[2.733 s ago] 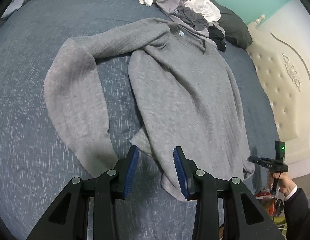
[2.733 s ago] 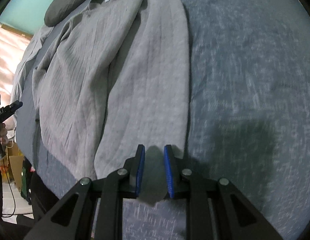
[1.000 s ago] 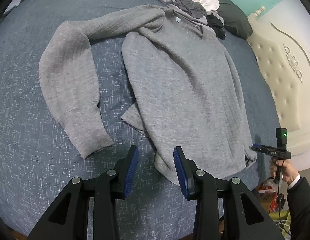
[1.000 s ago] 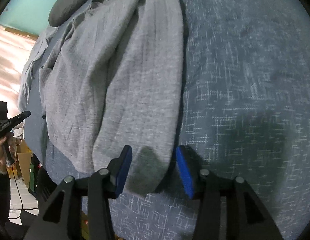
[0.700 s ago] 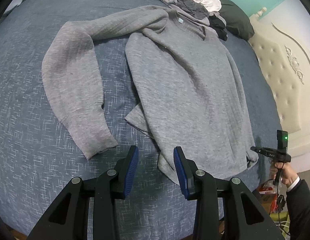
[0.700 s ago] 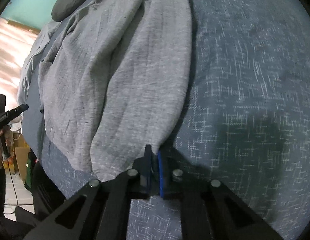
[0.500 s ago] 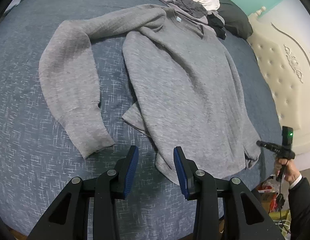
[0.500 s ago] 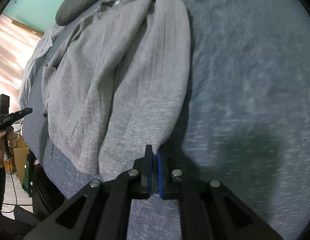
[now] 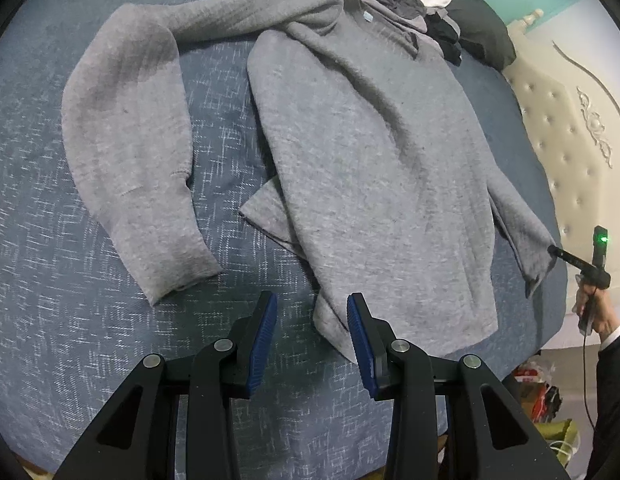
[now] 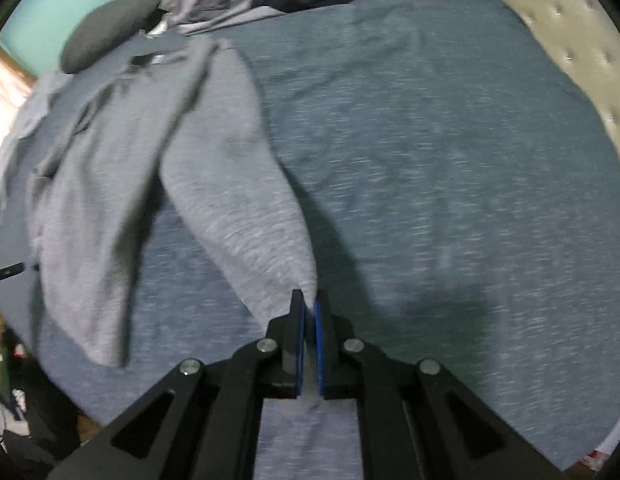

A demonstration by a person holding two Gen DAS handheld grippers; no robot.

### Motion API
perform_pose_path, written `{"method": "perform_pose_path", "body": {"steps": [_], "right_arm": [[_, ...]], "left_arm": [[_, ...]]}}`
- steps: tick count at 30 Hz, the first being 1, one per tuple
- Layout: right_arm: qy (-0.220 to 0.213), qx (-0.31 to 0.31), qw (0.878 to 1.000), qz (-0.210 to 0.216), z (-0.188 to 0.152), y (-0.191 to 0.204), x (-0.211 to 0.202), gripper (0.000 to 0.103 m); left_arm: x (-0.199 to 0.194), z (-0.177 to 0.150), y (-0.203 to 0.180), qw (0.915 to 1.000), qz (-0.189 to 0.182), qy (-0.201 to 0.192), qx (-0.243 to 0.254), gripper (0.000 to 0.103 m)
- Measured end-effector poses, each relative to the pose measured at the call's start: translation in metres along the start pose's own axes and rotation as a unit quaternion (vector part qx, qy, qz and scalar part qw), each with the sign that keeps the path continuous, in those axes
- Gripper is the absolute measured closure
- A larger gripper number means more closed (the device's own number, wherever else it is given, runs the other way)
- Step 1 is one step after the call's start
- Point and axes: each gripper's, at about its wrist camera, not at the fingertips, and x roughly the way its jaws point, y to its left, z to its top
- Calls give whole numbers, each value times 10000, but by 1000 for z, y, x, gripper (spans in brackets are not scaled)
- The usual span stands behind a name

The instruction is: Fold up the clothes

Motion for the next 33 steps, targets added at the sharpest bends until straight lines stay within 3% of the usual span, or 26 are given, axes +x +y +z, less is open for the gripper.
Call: {"method": "perform_pose_path", "body": {"steps": [3,9,13,15,22,30,33], "right_arm": [[17,52,9994,-342,6,-13,3,99],[9,135,9979,-631,4,-8,20,96],[-192,314,9972,-650,-8,6,16,89],[-331,338,9975,-533,-18,18,9,84],[-572,66,9983,49,-38,78,-8,83],[-176,-526,9923,1111,-40,147,17,82],[-54,-553,9904,1264,-41,162,27,82]], "left_arm": [[7,2,0,10000,55,59,22,63],[16,15,13,9997,95,-76,-230,63],[19,27,21,9993,117,-190,-305,63],[22,33,23,9993,160,-213,-272,63],[38,43,38,9993,224,-118,-292,63],[49,46,34,9997,227,-6,-103,63],[51,47,31,9998,185,2,-26,63]]}}
